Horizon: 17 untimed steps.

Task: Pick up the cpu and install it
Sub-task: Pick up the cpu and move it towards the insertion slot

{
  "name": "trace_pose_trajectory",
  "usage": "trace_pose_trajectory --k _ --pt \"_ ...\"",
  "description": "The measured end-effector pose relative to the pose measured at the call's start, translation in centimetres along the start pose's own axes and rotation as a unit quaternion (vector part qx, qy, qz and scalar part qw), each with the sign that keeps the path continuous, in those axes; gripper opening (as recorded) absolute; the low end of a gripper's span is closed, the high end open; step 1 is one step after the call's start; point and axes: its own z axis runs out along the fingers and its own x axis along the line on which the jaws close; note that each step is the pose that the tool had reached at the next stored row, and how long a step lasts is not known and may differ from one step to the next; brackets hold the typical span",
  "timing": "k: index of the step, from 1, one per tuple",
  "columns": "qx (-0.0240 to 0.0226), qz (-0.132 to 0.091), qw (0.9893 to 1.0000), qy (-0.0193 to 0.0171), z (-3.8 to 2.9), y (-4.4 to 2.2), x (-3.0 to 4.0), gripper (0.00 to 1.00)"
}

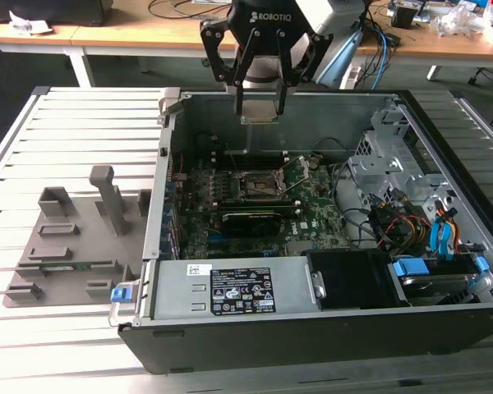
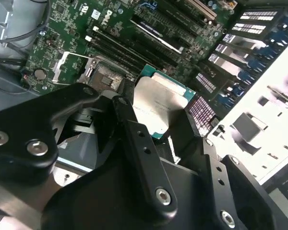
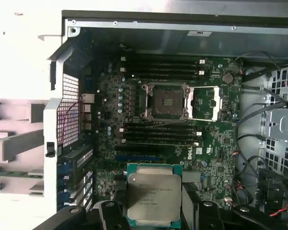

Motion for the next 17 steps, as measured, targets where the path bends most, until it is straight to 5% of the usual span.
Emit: trace_pose_trajectory --k 2,4,5,10,15,16,17 --pt "0.0013 0.000 1.0000 0.0007 0.05 0.66 -0.98 0.54" --pt "0.0013 0.000 1.0000 0.0045 0.71 1.96 -3.76 0.54" --pt "0.0012 0.000 1.0000 0.0048 0.82 2.09 -4.09 0.54" --pt "0.0012 0.000 1.0000 0.0061 1.88 2.60 -5.12 0.54" --pt "0.0008 0.000 1.0000 0.0061 2.83 3.14 -4.45 0.54" --pt "-0.0024 0.000 1.0000 0.0061 2.83 3.14 -4.38 0.54" --pt "-0.0114 -0.001 0.9999 0.0058 2.84 3.15 -4.35 0.54"
